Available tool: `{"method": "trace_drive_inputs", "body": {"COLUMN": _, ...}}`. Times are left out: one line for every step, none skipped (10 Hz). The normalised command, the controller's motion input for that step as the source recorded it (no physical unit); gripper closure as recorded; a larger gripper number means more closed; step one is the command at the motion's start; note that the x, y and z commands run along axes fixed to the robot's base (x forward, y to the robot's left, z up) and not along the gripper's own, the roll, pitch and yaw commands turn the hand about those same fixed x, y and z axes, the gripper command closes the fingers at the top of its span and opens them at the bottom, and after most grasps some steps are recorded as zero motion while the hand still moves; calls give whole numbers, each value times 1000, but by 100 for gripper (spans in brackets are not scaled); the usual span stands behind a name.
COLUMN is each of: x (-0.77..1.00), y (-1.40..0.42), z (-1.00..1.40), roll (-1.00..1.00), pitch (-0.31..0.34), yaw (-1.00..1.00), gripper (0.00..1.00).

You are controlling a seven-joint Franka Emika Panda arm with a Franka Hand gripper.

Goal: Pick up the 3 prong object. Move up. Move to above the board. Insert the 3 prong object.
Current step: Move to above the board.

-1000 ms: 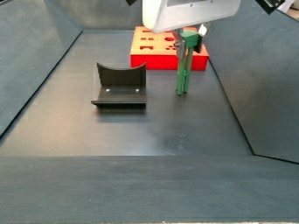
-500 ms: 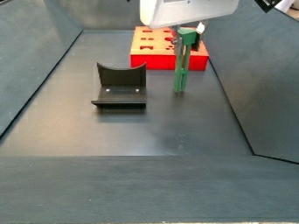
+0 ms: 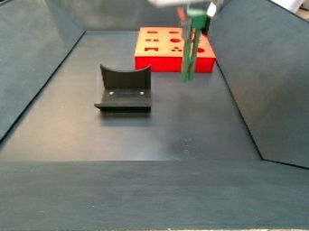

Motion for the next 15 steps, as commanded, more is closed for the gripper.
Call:
{"method": "trace_drive_inputs", "body": {"x": -8, "y": -588, "z": 1000, "roll": 140, "pitch": 89, "yaw": 218, "gripper": 100}}
{"method": "trace_drive_inputs", "body": {"x": -5, "y": -624, "z": 1000, "roll": 145, "pitch": 91, "yaw": 204, "gripper": 100}}
{"method": "trace_drive_inputs", "body": {"x": -4, "y": -572, "z": 1000, "roll": 146, "pitch": 91, "yaw": 158, "gripper": 100}}
{"method": "trace_drive_inputs", "body": {"x": 1, "y": -483, "z": 1000, "roll": 138, "pitch": 94, "yaw": 111, "gripper": 100}}
{"method": "trace_drive_inputs", "body": {"x": 11, "y": -406, "z": 1000, "roll": 121, "pitch": 99, "yaw": 68, "gripper": 100}}
{"method": "trace_drive_inputs", "body": {"x": 18, "y": -328, "z": 920, "roll": 111, "pitch": 98, "yaw": 51, "gripper": 100}}
{"method": "trace_drive_inputs", "body": {"x": 20, "y": -245, "z": 804, "roll": 104, "pitch": 96, "yaw": 43, "gripper": 100}}
{"method": "trace_drive_inputs", "body": {"x": 16, "y": -102, "z": 508, "roll": 86, "pitch": 93, "yaw": 33, "gripper": 100}}
{"method": "trace_drive_inputs", "body": {"x": 16, "y": -69, "z": 335, "roll": 79, "pitch": 91, "yaw": 31, "gripper": 100}}
{"method": "trace_drive_inputs", "body": {"x": 262, "y": -1000, "z": 243, "roll": 56, "pitch": 106, "yaw": -1000, "gripper": 100}}
{"method": "trace_drive_inputs", "body": {"x": 274, "y": -1000, "z": 196, "roll": 54, "pitch": 113, "yaw": -1000, "gripper": 100}}
{"method": "trace_drive_inputs", "body": {"x": 300, "y": -1000, "z": 208, "roll": 44, "pitch": 147, "yaw": -1000, "gripper": 100}}
{"method": "trace_drive_inputs", "body": {"x": 319, "y": -1000, "z": 212, "roll": 32, "pitch": 183, "yaw": -1000, "gripper": 100}}
{"method": "trace_drive_inputs", "body": {"x": 329, "y": -1000, "z": 211, "roll": 33, "pitch": 222, "yaw": -1000, "gripper": 100}}
{"method": "trace_drive_inputs", "body": {"x": 360, "y": -1000, "z": 216, "roll": 38, "pitch": 259, "yaw": -904, "gripper": 100}}
